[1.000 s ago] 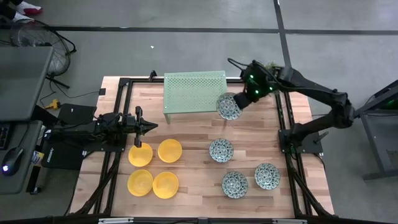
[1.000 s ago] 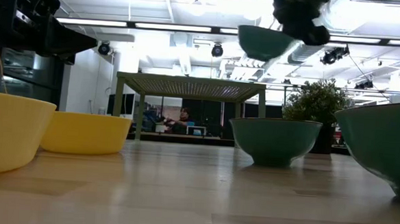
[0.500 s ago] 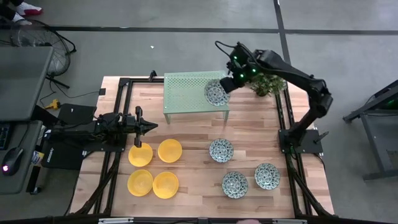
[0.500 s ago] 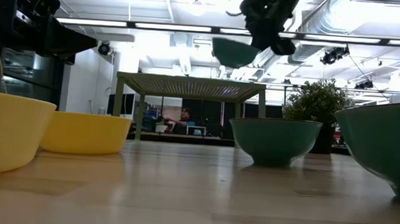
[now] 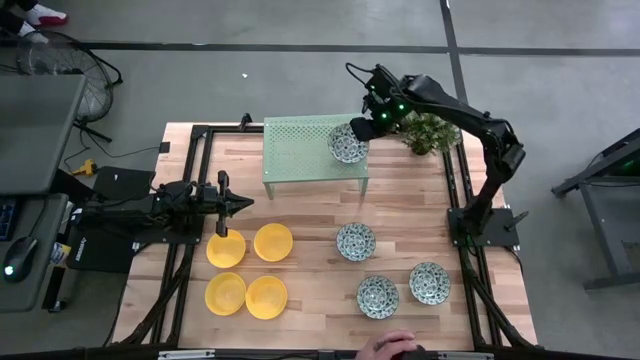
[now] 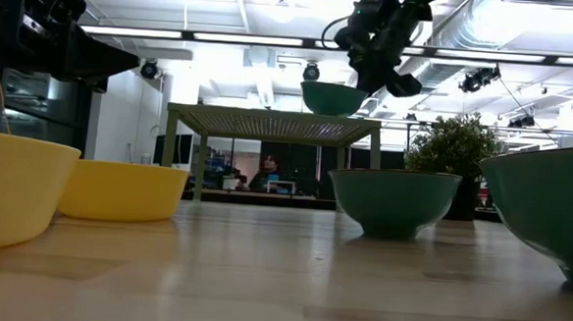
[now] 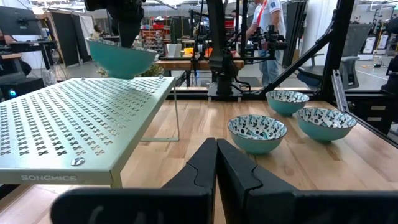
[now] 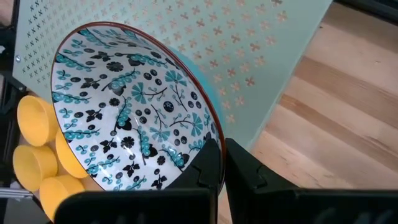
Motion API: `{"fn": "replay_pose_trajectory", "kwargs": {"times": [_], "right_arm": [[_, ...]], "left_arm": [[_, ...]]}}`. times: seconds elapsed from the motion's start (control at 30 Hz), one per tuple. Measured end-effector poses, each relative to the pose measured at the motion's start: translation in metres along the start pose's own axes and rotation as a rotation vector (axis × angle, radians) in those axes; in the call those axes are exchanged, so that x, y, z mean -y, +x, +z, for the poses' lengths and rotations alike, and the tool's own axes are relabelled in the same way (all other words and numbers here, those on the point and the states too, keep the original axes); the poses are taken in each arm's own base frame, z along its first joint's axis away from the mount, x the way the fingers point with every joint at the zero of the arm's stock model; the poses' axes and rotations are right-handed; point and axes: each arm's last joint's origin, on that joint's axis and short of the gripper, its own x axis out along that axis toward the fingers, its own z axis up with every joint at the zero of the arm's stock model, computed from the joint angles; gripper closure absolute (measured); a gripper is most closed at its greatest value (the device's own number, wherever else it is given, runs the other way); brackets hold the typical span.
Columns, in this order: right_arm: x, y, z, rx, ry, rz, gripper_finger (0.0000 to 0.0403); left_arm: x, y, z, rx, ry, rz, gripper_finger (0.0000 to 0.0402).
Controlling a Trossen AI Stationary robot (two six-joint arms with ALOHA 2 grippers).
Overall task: Pick & Place Mini bowls
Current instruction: Put the blue patterned bowl on the shelf
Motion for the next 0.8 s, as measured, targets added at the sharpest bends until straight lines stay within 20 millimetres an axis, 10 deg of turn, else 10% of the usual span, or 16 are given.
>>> {"fn": "replay_pose_trajectory", "kwargs": {"times": [0.8], "right_arm": [[0.0040, 0.0100, 0.0063, 0.010, 0.008, -0.034, 0.0378]], "left_arm": [[0.0000, 0.0000, 0.0000, 0.000, 0.000, 0.000, 0.0395]]}}
